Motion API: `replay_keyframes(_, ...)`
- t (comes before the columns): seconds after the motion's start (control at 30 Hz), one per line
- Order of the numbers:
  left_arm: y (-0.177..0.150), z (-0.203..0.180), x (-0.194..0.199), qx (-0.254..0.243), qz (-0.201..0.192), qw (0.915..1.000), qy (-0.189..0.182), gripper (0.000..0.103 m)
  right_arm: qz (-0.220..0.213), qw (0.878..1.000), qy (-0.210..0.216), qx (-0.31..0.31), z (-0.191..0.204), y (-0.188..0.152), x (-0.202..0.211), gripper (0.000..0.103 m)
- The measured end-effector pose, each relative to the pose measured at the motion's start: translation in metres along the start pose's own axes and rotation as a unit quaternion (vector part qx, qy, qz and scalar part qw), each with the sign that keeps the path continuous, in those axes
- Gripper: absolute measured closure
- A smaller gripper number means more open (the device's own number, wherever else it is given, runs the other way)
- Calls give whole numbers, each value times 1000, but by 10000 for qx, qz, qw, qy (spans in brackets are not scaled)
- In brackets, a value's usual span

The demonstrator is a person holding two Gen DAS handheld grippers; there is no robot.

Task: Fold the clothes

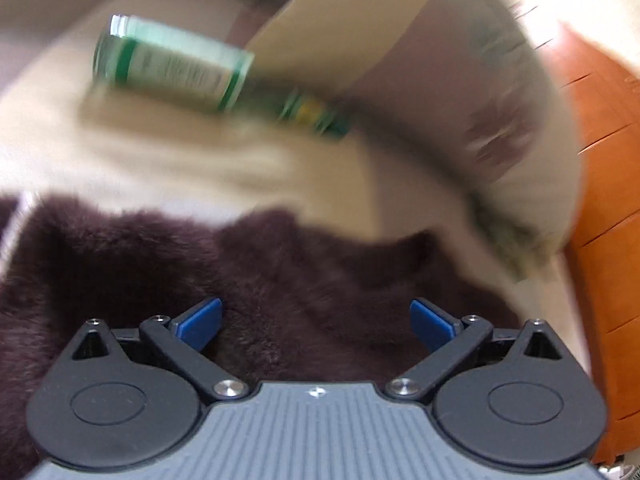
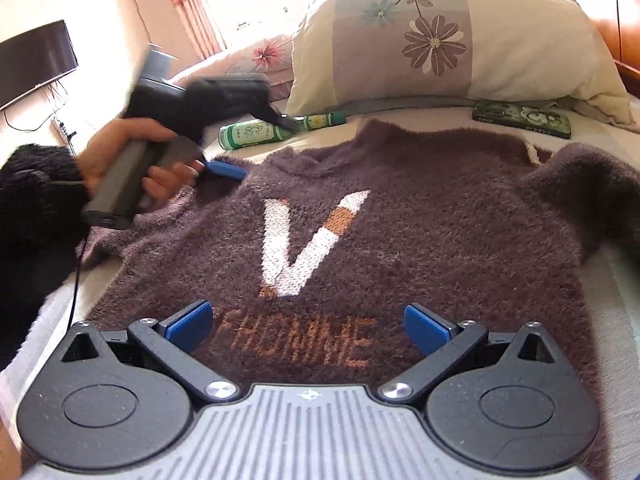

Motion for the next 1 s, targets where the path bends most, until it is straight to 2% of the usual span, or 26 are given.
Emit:
replay_keyframes(0.03, -2, 2, -9, 12, 76, 9999, 120, 1, -21, 10000, -31, -12, -2, 1, 0, 0)
replay_keyframes(0.13, 19, 7, -19, -207, -384, 9972, 615, 1, -45, 9999, -37, -101, -6, 3, -2, 0)
replay_keyframes(0.23, 29, 4, -23, 89, -415, 9957, 827, 2, -53, 9998, 23, -200, -8, 4, -3, 0)
replay_keyframes(0.3, 28, -13, -15, -335, -450, 9953, 795, 2, -89, 9998, 35, -200, -8, 6, -2, 0)
replay_keyframes(0.4, 10, -40, 3, -788, -339, 9958, 327, 1, -156, 9997, 46, -194, -8, 9, 1, 0)
replay_keyframes(0.43, 1, -42, 3, -921, -192, 9946, 440, 1, -164, 9997, 45, -196, -8, 9, 2, 0)
replay_keyframes(0.5, -18, -48, 3, -1188, 103, 9906, 666, 1, -159, 9997, 35, -193, -9, 9, 3, 0)
replay_keyframes(0.57, -40, -49, -8, -1635, 361, 9814, 937, 1, -127, 9998, 0, -153, -11, 7, 4, 0)
replay_keyframes(0.63, -49, -48, -20, -2139, 243, 9691, 1202, 0, -95, 9999, -63, -95, -14, 5, 5, 0)
replay_keyframes(0.83, -17, -44, -40, -1765, -300, 9764, 1210, 0, 6, 9997, -257, -12, -27, -1, 7, 0)
replay_keyframes(0.97, -16, -50, -43, -1742, -160, 9740, 1442, 0, -54, 9992, -383, -133, -33, 1, 6, 0)
replay_keyframes(1.0, -21, -58, -40, -1787, -94, 9746, 1347, 0, -64, 9990, -429, -143, -33, 2, 5, 0)
Point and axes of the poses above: each gripper's, at about its wrist camera, not at the fingertips, and x roughly against the way its jaws point, z to its left, y to its top, the point moved 8 cm from there along -x, roughly the way its jaws point, and after that the axes turned 6 degrees about -z, right-handed, at the moved point
